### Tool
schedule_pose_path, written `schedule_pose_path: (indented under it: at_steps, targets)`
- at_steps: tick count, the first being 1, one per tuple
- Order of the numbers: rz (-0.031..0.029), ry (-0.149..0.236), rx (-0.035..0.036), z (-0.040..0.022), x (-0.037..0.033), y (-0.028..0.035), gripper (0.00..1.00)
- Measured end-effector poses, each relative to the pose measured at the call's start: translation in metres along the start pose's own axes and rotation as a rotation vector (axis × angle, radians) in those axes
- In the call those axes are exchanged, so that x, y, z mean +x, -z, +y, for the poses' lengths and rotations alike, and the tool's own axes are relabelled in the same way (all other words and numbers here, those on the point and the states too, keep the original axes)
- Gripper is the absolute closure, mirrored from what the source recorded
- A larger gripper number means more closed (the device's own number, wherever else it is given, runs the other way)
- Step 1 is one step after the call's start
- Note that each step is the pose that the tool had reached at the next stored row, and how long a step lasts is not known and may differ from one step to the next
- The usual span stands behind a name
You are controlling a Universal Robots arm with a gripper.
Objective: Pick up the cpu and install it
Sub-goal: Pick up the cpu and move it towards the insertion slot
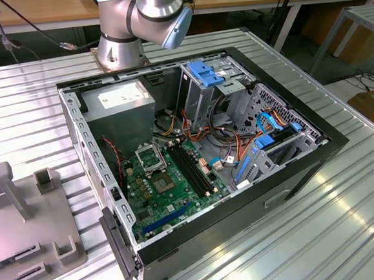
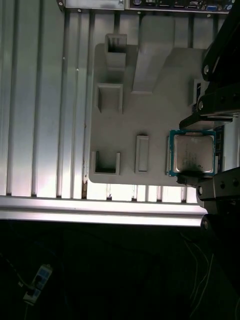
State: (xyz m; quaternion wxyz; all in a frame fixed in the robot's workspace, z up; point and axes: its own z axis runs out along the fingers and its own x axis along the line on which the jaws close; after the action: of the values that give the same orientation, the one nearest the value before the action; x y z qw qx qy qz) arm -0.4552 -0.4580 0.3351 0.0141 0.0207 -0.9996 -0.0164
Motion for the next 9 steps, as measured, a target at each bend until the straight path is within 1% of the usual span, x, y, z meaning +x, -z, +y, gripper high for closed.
schedule_pose_path:
  at_steps: [9]
  targets:
    - [0.0000, 0.000, -0.0023, 0.0002, 0.0001, 0.0053, 0.55]
